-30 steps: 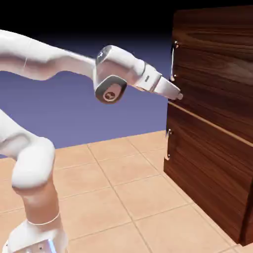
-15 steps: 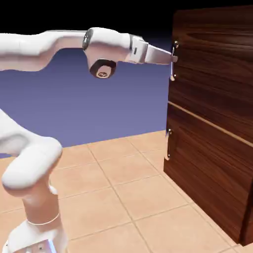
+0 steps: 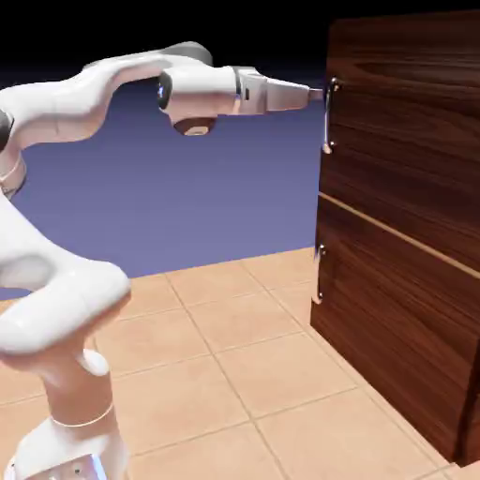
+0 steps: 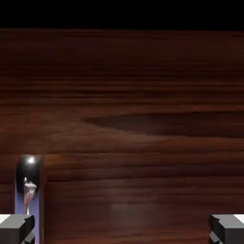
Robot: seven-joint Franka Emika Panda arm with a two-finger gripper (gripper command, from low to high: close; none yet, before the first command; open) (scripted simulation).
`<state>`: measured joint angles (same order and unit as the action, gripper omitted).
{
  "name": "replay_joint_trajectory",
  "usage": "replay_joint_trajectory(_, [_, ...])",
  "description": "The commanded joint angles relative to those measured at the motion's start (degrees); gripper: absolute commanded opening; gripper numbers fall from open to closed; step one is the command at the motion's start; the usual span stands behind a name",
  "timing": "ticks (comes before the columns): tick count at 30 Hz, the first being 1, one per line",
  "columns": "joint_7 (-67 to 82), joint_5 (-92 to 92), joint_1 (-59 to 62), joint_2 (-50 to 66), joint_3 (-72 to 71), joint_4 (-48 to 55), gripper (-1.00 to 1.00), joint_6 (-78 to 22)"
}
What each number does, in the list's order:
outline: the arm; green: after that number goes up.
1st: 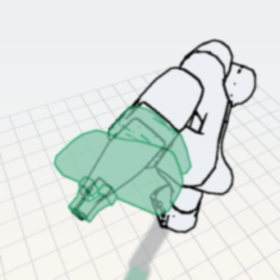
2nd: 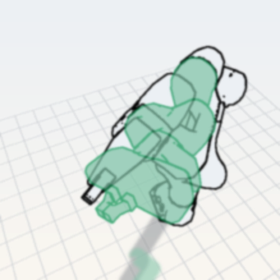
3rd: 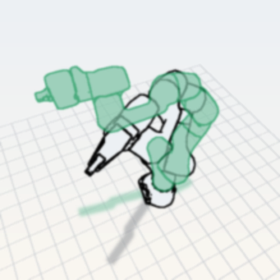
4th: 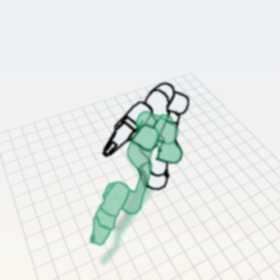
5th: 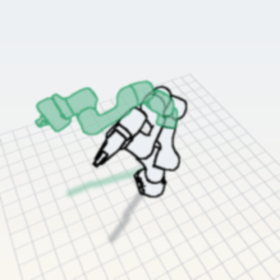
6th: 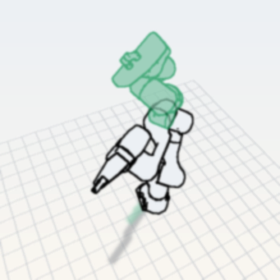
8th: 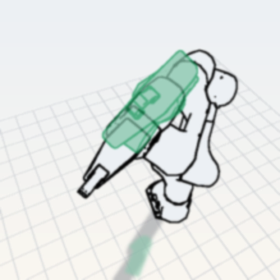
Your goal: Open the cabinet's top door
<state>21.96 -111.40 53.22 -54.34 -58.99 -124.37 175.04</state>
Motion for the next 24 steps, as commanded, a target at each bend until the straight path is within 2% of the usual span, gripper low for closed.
replay_joint_trajectory(1, [1.44,-2.5,1.21,-0.49,-1.32,0.82,0.0,0.02])
replay_joint_trajectory(8, [11.53,-19.94,9.65,-3.88,-10.56,6.56,0.0,0.19])
replay_joint_trajectory(10, [12.15,-21.01,10.17,-4.09,-11.13,6.91,0.0,0.2])
replay_joint_trajectory(15, [10.95,-21.4,20.54,-3.33,-16.24,14.67,0.0,-1.2])
replay_joint_trajectory(16, [10.95,-21.4,20.54,-3.33,-16.25,14.67,-1.0,-1.2])
replay_joint_trajectory(24, [16.23,-23.88,6.73,-6.22,-5.36,0.14,-1.0,-12.28])
